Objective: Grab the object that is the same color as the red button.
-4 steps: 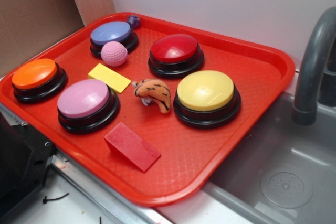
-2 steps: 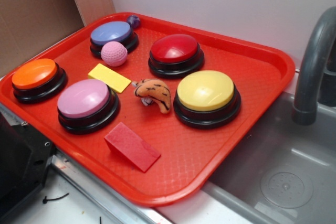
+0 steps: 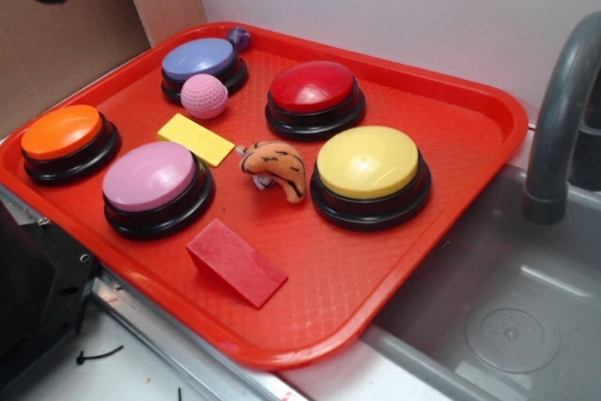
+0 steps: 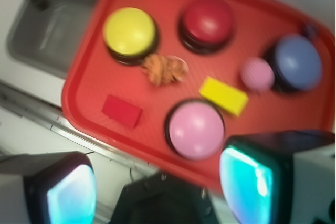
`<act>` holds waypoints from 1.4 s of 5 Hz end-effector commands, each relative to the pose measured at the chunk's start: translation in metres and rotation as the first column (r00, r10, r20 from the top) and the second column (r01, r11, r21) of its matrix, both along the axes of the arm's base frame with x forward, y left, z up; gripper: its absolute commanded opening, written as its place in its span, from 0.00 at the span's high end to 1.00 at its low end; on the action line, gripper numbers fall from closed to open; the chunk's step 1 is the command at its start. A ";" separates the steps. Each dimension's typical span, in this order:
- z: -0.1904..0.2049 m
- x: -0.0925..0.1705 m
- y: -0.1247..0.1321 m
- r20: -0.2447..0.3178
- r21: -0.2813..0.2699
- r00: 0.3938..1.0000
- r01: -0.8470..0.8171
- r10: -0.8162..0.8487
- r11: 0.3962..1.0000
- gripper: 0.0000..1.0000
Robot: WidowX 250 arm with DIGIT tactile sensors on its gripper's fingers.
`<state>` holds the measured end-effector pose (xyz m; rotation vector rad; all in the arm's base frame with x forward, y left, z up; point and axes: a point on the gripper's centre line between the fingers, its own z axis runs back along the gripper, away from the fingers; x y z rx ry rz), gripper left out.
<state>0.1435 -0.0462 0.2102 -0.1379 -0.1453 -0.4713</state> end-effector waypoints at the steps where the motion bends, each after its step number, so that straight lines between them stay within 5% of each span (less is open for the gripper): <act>1: -0.037 0.011 -0.017 0.146 -0.079 0.871 0.483 -0.469 0.872 0.00; 3: -0.082 0.002 -0.022 0.172 -0.048 0.607 0.792 -0.776 0.609 0.00; 4: -0.106 -0.001 -0.024 0.168 -0.016 0.592 0.801 -0.788 0.599 0.00; 5: -0.139 0.008 -0.029 0.106 0.061 0.559 0.822 -0.823 0.566 0.00; 7: -0.173 0.010 -0.034 0.045 0.075 0.565 0.820 -0.824 0.567 0.00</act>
